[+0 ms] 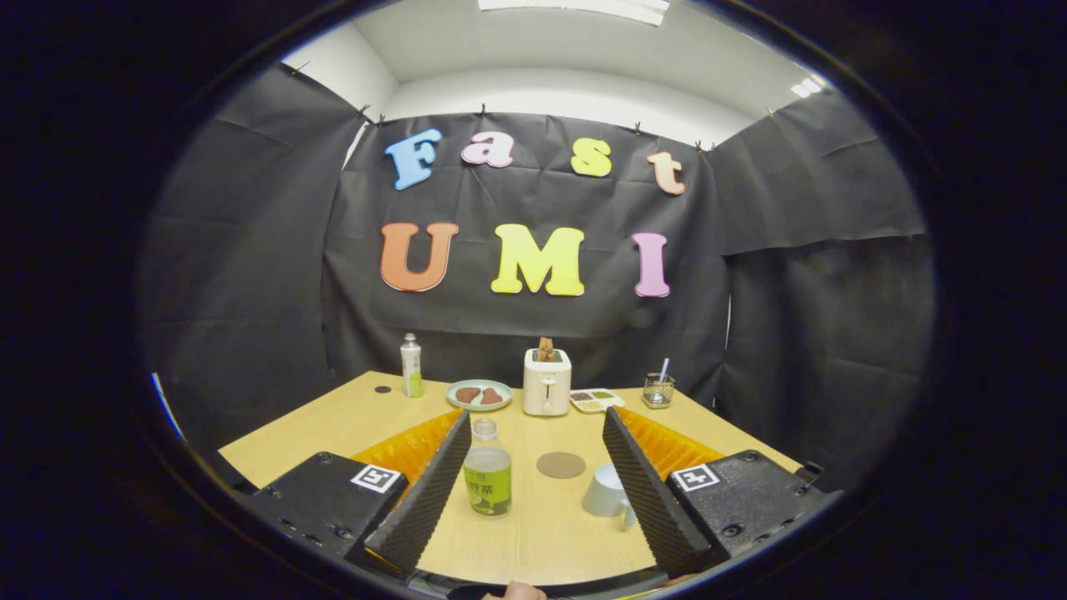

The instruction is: Take the bottle from table, then pour the juice into the cup, finally place the bottle on the coaster

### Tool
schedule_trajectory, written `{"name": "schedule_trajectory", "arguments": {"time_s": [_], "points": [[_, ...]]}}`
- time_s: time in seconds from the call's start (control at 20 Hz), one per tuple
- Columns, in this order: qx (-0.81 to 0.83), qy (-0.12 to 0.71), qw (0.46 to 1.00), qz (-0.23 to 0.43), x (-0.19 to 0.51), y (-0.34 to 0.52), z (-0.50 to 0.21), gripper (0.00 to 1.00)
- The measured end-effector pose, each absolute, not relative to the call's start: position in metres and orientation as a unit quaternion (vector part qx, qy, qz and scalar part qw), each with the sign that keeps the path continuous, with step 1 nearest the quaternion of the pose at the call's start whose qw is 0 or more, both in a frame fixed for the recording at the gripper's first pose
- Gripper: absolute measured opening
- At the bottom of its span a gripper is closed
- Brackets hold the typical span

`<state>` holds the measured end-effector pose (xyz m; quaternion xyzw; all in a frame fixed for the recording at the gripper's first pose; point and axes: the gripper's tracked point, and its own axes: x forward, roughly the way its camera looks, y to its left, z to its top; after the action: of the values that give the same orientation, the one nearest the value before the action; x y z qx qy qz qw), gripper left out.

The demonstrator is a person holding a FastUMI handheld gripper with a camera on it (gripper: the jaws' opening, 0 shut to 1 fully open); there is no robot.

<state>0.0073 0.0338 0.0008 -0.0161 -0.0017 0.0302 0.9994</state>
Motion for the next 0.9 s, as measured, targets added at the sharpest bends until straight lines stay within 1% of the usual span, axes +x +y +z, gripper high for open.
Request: {"name": "schedule_trajectory", "arguments": {"time_s": [0.25,0.5,0.8,0.9], "points": [[-0.023,0.008,1.0,0.01,0.023,0.041,-0.009,1.0],[-0.021,0.018,0.999,0.031,0.048,0.063,-0.023,1.0],[-0.016,0.03,0.999,0.031,0.084,0.068,-0.048,1.0],[-0.02,0.051,0.998,0.033,0.099,0.071,-0.066,1.0]]}}
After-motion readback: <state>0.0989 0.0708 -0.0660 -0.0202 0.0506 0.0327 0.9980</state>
